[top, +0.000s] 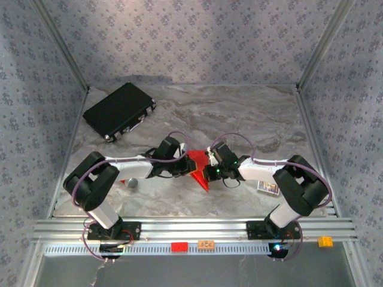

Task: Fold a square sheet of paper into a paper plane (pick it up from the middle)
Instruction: Third fold the triangle at the center of the table.

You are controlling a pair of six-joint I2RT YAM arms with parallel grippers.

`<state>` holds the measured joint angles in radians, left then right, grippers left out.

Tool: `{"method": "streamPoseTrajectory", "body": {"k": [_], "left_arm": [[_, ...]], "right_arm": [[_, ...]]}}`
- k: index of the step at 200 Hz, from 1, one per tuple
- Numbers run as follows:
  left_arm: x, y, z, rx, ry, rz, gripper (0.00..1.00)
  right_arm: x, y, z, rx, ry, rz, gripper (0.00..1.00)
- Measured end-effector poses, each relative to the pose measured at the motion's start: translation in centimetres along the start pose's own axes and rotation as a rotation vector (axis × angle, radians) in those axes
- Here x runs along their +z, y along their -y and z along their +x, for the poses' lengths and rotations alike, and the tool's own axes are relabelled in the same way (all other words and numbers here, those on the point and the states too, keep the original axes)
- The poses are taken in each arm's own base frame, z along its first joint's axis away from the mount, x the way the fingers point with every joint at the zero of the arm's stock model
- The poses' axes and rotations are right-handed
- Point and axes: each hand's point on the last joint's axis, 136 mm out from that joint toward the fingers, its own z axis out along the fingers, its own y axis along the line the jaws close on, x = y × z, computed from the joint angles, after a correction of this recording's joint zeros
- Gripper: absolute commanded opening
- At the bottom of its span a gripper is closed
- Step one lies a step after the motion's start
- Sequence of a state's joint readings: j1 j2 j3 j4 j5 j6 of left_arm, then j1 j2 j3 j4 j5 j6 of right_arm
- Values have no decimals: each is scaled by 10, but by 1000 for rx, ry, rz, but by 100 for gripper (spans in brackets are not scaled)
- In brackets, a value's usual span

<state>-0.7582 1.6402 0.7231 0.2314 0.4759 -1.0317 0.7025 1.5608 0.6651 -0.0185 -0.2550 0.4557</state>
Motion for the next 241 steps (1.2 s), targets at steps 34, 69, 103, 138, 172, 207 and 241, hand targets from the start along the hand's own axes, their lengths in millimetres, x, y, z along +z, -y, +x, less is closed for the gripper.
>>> {"method": "streamPoseTrajectory", "body": {"k": [34, 69, 103, 138, 172, 207, 241], "left_arm": [[10, 7, 3, -11, -7, 35, 10], [13, 2, 3, -19, -8, 22, 9], [14, -1, 3, -23, -6, 11, 9], [20, -15, 6, -41, -18, -27, 9], [23, -25, 8, -42, -24, -51, 9], [26, -30, 9, -39, -28, -57, 9], [26, -30, 9, -35, -25, -51, 9]], "right_arm": [[0, 1, -1, 0, 6, 4, 0], [0, 1, -2, -1, 10, 6, 0], [0, 1, -2, 0, 11, 9, 0], [0, 1, -2, 0, 11, 9, 0], [0, 1, -2, 0, 11, 9, 0], [0, 1, -2, 0, 12, 8, 1], [-1, 1, -3, 17, 10, 4, 20]]}}
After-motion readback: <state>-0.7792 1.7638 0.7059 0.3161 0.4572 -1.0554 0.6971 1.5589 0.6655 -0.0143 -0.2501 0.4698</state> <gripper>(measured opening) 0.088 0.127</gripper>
